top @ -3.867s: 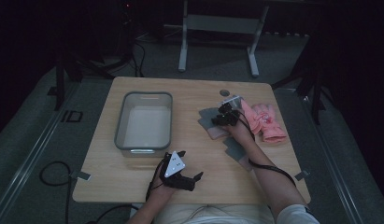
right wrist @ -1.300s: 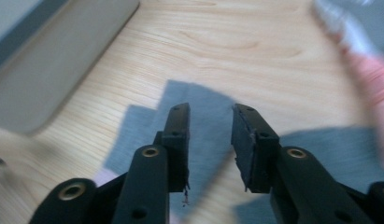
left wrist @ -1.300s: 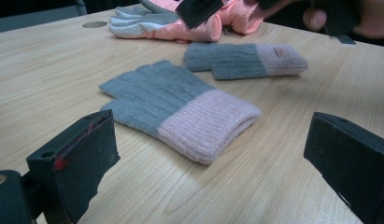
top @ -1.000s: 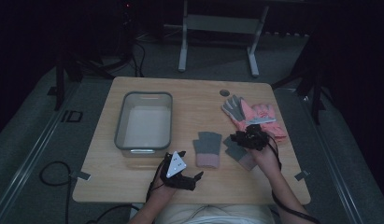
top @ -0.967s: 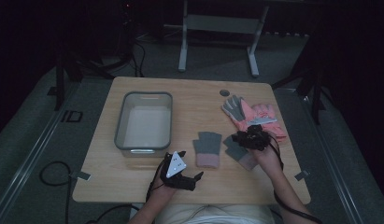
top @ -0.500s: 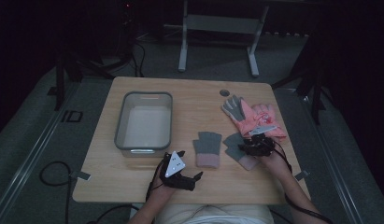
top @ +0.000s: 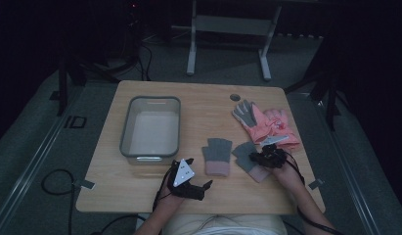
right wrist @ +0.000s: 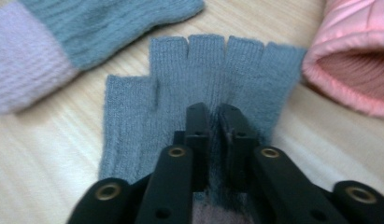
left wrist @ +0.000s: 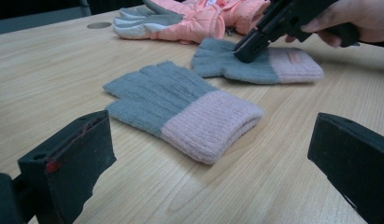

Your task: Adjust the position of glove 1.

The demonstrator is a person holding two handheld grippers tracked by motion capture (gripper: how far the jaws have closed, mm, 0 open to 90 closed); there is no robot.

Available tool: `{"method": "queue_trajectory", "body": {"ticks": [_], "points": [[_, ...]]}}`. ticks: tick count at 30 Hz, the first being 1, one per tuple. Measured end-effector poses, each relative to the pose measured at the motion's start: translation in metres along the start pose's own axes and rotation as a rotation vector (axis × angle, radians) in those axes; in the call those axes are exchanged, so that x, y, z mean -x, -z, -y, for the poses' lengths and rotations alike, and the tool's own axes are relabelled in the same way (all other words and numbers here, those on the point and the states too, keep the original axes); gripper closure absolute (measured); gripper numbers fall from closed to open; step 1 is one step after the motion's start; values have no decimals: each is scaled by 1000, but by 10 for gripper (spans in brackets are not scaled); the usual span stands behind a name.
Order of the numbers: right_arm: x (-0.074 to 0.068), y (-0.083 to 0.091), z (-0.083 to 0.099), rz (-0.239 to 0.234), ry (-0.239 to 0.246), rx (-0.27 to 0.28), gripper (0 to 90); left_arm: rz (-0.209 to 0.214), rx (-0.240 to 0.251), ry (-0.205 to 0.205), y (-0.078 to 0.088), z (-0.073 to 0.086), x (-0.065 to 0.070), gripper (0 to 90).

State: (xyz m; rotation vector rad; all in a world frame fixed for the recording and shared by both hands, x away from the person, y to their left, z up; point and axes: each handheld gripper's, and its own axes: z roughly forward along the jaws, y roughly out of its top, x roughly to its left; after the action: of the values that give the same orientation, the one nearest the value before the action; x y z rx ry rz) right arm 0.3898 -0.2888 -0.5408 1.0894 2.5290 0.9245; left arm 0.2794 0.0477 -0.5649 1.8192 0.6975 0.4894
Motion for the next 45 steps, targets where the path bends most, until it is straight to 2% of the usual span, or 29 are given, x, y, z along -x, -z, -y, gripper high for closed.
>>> {"method": "queue_trajectory", "body": {"ticks": [1,2,3,6,10,12,14,18,20,21,24,26,31,35,45], "points": [[0,0,0,0,0,0,844,0,0,0,0,0,0,0],[-3,2,0,12,-23,0,846,1,1,3,0,0,0,0],[-11,8,-2,48,-46,5,849,0,1,6,0,0,0,0],[-22,25,-5,65,-116,64,850,-1,1,7,0,0,0,0],[-34,58,-9,146,-225,170,850,-3,1,5,0,0,0,0],[-37,68,-8,169,-262,199,850,-3,1,3,0,0,0,0],[-43,75,-5,218,-300,224,851,-7,1,4,0,0,0,0],[-46,75,5,234,-377,217,850,-7,-1,4,0,0,0,0],[-45,74,7,231,-394,217,850,-6,-2,4,0,0,0,0],[-44,68,15,242,-430,204,850,-5,-4,5,-1,0,0,0],[-41,59,24,260,-477,182,849,-5,-4,7,0,0,0,0],[-37,52,29,263,-496,169,849,-6,-4,6,0,0,0,0],[-32,39,34,300,-500,142,846,-8,-10,3,-1,0,0,0],[-29,27,41,310,-513,113,820,-10,-10,4,-1,0,0,0],[-29,26,44,310,-506,132,747,-8,-12,2,-1,-1,0,0]]}}
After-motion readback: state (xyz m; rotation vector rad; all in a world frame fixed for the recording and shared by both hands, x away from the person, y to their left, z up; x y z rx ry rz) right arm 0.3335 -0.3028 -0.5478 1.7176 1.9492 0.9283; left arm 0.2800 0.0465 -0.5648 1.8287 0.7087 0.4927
